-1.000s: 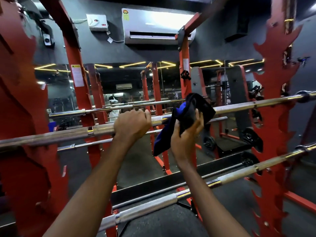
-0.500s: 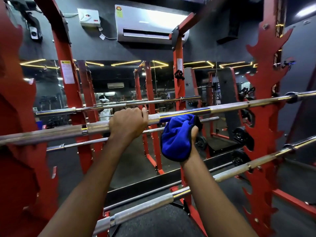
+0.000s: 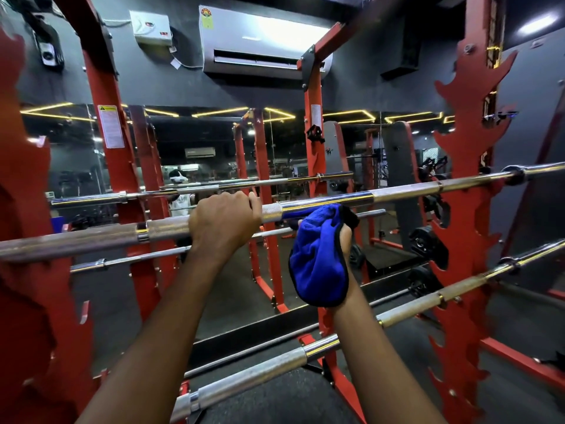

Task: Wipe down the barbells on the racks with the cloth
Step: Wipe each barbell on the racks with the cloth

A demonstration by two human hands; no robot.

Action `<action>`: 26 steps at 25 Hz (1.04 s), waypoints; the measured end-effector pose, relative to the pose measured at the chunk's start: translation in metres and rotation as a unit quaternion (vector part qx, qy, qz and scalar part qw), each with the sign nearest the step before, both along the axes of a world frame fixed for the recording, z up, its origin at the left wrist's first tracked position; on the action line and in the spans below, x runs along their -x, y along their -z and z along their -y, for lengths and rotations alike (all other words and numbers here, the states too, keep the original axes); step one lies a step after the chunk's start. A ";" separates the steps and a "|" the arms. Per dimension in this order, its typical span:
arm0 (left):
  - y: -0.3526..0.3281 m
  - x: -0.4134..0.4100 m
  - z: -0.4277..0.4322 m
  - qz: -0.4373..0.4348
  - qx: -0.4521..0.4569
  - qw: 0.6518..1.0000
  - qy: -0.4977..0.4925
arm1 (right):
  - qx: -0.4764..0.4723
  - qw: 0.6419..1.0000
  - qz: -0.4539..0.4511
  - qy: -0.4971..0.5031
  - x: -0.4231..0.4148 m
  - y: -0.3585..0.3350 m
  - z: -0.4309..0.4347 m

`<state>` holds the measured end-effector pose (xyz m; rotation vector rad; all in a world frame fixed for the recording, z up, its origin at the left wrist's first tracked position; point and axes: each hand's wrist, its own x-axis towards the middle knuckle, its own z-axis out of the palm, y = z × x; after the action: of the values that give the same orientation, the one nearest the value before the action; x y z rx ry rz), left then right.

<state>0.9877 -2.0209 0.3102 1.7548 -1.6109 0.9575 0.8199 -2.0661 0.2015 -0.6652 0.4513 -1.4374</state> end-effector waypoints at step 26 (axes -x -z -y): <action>0.000 0.065 0.043 -0.014 -0.021 1.000 0.008 | 0.443 0.544 -0.528 0.478 0.074 -0.056 0.069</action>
<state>0.9225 -2.0638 0.3104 1.7740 -1.6366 0.8942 0.7459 -2.1347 0.2577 -2.4978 1.1566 -2.1478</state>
